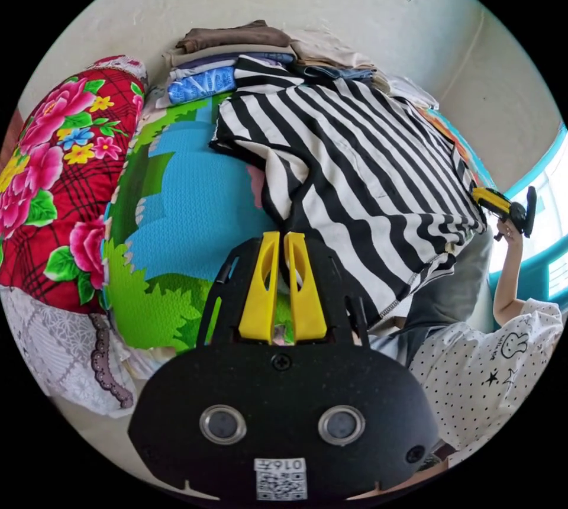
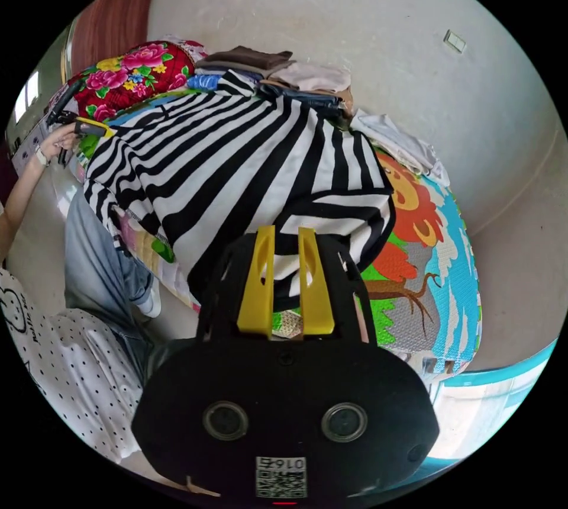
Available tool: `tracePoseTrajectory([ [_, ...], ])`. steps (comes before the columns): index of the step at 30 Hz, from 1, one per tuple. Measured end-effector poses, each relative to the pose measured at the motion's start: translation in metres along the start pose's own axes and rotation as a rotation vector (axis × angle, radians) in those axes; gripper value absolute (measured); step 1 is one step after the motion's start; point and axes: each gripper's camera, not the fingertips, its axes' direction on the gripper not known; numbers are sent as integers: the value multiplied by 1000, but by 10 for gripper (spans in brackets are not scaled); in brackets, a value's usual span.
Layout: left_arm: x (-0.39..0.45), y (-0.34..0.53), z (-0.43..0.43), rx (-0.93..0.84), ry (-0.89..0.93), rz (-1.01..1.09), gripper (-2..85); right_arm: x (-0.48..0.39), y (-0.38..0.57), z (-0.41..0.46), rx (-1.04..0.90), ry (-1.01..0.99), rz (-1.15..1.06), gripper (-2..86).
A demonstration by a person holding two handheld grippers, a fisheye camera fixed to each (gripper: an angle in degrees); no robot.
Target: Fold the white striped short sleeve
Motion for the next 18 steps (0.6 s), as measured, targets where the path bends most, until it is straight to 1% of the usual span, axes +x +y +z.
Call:
tracePoseTrajectory([
  [2,-1,3,-6,13,-15,-18,-2,-10,3,5,-81,32,3,17],
  [3,-3,5,-9,23,-19,-25,0,-11,4,5,-105,54,9,14],
  [6,-9,8,-8,19,-50,-83,16,-14,19,-16,-72,33,17,4],
  [8,-12,11,-4,-5,-85,-136,39,-14,30,-37,-64,-38,-2,6],
  [9,-13,15,-3,-25,-113,-182,52,-12,33,-44,-52,-58,9,7],
  [10,-12,17,-3,-29,-123,-207,56,-4,40,-58,-4,-75,70,13],
  [13,4,36,-19,54,-183,-257,49,26,61,-87,135,-70,250,47],
  [15,28,50,-35,121,-384,-271,36,42,70,-96,160,-75,338,67],
  [17,50,60,-45,168,-510,-261,20,51,74,-101,163,-77,398,78],
  [18,67,65,-50,196,-513,-219,11,52,74,-102,164,-77,403,80],
])
